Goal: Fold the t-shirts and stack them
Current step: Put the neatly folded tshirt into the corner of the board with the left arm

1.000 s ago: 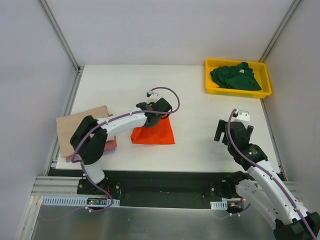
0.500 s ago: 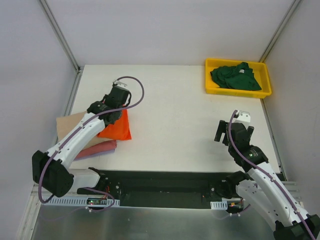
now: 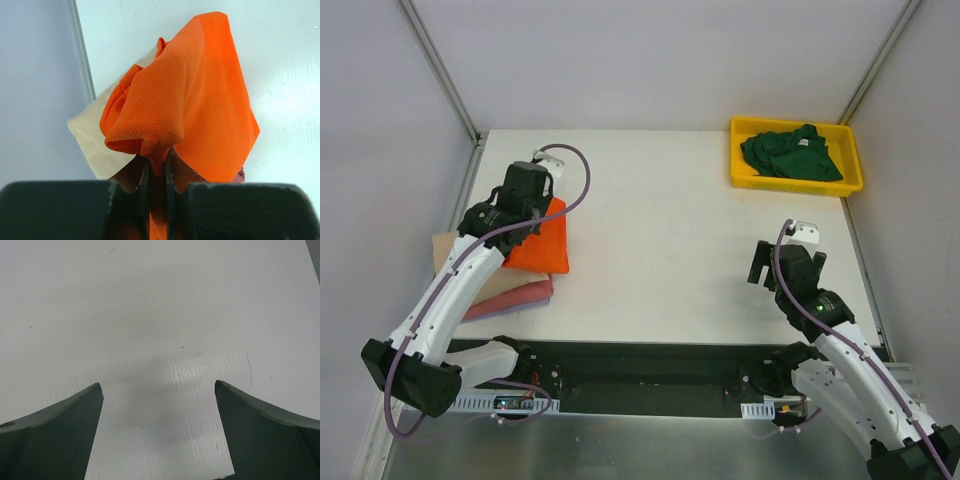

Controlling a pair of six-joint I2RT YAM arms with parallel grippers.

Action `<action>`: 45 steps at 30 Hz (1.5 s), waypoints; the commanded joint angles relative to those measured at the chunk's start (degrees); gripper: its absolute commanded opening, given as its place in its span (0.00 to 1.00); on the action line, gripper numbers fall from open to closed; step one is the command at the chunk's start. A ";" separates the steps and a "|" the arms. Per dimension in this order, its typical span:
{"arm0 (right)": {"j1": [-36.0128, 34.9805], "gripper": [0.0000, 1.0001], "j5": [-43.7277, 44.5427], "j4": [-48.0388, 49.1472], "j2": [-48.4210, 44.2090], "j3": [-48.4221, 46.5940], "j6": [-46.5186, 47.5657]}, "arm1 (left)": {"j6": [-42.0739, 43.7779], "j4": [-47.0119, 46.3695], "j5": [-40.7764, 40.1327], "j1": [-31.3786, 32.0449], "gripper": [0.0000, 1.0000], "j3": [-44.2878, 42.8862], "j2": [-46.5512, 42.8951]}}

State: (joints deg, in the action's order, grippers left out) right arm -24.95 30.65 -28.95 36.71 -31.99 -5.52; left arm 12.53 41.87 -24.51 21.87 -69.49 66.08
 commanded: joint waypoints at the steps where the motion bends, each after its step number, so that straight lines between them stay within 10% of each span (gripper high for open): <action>1: 0.25 0.96 -0.24 1.44 0.12 0.26 -0.02 | 2.76 4.53 2.19 -0.86 0.00 -4.86 -3.33; 21: 0.43 0.96 -0.77 1.35 2.84 0.26 -0.55 | 9.17 8.32 18.70 -19.57 0.00 -4.78 -3.51; 37: 0.34 0.96 -0.86 1.00 2.49 0.79 -0.63 | 8.29 -9.08 3.16 -30.31 0.05 5.16 5.98; 43: 0.34 0.96 -0.77 0.91 3.02 0.52 -0.46 | 7.51 -11.72 -6.95 -30.66 0.31 5.16 8.97; 45: 0.34 0.96 -0.86 0.74 3.02 0.43 -0.54 | 6.72 -11.98 -7.04 -30.66 0.56 5.25 9.24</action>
State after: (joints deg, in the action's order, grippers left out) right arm -24.93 29.54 -28.93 39.88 -31.35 -5.74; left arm 20.36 33.41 -25.43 -8.34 -64.64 75.09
